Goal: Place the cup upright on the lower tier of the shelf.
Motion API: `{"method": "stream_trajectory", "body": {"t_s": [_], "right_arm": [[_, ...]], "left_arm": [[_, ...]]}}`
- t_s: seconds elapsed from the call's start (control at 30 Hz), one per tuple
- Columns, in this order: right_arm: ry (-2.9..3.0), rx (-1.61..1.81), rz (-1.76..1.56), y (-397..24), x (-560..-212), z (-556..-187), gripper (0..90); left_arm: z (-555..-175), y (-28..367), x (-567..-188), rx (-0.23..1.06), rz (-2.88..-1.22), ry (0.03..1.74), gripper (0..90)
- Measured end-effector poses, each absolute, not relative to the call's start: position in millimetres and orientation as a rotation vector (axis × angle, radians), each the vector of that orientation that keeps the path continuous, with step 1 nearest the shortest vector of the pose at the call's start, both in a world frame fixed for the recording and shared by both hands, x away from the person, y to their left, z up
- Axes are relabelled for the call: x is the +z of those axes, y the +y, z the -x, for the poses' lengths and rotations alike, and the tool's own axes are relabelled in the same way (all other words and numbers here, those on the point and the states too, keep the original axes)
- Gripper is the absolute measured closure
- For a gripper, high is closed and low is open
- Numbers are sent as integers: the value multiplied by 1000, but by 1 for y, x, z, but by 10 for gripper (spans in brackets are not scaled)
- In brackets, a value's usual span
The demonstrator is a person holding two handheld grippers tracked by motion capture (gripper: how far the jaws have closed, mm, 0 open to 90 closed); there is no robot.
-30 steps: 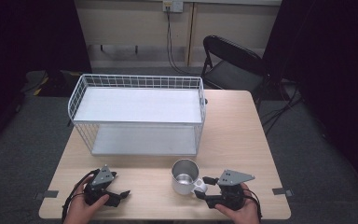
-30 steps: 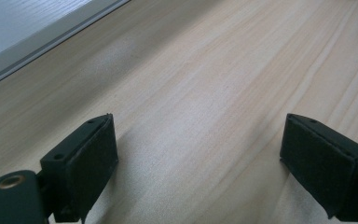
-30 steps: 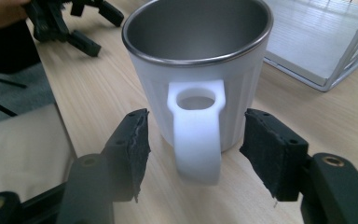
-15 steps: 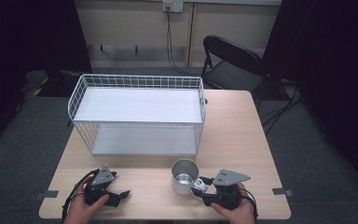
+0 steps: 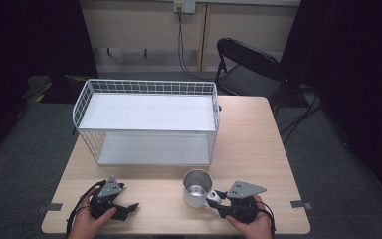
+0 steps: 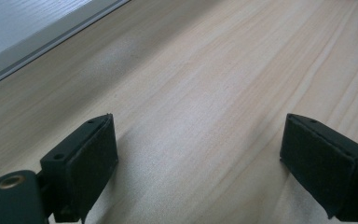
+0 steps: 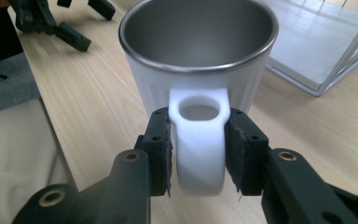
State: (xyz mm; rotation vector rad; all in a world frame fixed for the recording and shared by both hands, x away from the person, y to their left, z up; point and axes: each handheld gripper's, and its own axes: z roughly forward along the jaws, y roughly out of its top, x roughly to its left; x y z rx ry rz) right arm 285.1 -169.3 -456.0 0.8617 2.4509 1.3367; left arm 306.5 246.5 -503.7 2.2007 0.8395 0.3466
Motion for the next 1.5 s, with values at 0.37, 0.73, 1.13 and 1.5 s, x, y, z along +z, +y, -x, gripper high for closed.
{"method": "stream_trajectory", "body": {"t_s": [0.37,0.73,1.13,1.5], "right_arm": [[2458,1301,-830,-168,-457,-285,708],[2433,1279,-736,-167,-453,-283,716],[2380,1326,-737,-171,-450,-281,717],[2353,1373,-760,-175,-443,-284,717]], "left_arm": [[-306,247,-504,347,-2201,839,103],[-306,247,-504,347,-2201,839,103],[-306,247,-504,347,-2201,839,103],[-306,247,-504,347,-2201,839,103]]}}
